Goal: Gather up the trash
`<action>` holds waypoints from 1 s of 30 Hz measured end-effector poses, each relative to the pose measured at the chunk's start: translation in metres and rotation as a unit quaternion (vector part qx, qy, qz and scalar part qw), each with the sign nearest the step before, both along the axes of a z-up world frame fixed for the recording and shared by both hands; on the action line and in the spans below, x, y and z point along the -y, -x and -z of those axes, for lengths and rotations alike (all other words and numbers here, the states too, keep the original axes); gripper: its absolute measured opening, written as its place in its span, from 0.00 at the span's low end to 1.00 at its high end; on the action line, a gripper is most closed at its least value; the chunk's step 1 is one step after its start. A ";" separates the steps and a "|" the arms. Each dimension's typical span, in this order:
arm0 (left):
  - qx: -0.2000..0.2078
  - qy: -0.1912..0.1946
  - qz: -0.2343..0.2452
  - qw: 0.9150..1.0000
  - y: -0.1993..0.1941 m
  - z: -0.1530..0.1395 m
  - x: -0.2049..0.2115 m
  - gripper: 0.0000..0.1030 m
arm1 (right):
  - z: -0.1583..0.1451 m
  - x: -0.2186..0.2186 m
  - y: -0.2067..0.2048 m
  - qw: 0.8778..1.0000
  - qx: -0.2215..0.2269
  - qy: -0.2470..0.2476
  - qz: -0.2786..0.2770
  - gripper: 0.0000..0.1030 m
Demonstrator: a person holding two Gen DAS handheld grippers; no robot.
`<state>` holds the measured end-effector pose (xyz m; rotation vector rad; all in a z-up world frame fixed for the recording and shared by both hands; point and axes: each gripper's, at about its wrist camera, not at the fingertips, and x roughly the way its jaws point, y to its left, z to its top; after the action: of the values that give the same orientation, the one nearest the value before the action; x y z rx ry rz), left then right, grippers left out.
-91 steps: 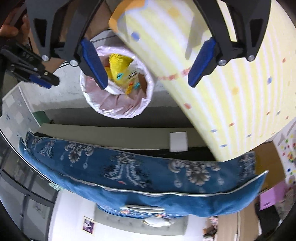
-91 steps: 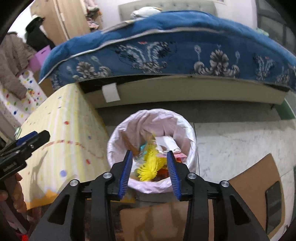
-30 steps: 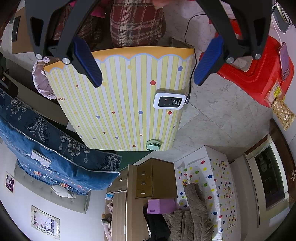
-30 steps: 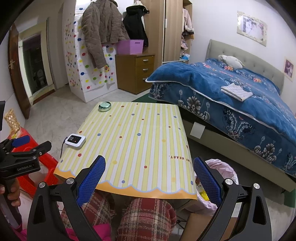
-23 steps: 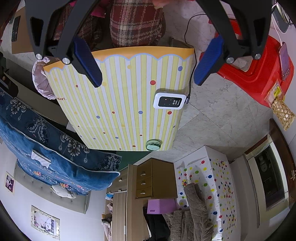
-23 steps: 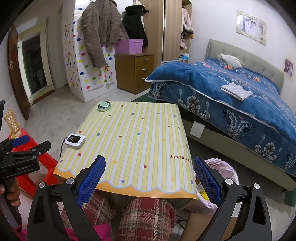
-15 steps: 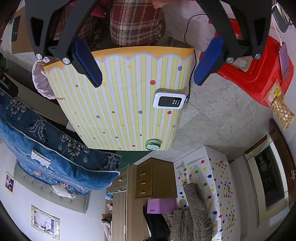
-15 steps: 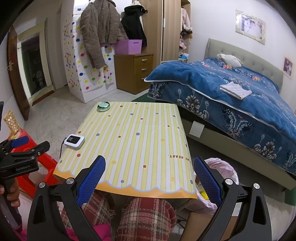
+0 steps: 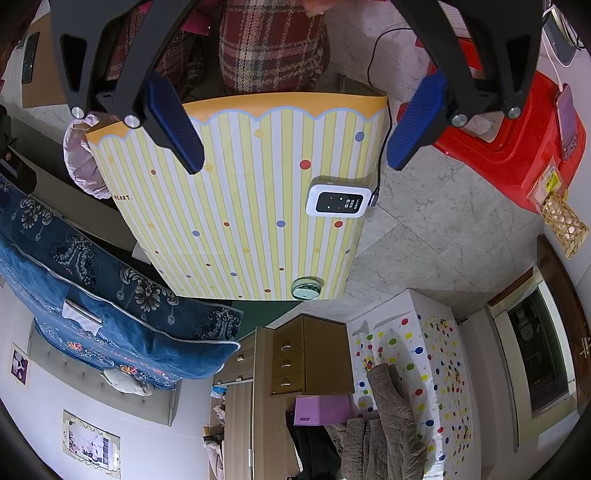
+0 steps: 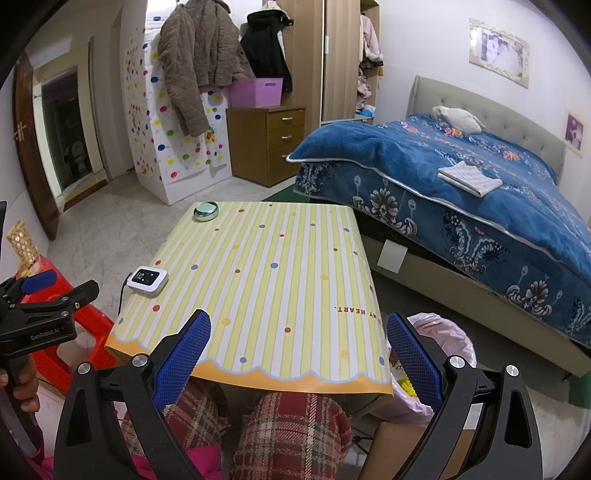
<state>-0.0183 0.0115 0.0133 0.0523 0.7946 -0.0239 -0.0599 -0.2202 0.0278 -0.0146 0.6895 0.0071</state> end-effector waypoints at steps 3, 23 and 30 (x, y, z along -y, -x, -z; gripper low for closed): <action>0.000 0.000 0.001 1.000 0.000 0.000 0.000 0.93 | 0.000 0.000 0.000 1.000 -0.001 0.000 0.001 0.92; -0.001 0.000 0.001 1.000 0.000 0.000 0.001 0.93 | 0.004 0.002 0.001 1.000 -0.005 0.000 0.003 0.92; 0.000 -0.004 0.002 1.000 0.001 0.005 0.002 0.93 | 0.008 0.004 0.000 1.000 -0.009 -0.004 0.003 0.92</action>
<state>-0.0192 0.0097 0.0079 0.0612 0.7956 -0.0244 -0.0603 -0.2237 0.0200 -0.0048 0.7069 0.0045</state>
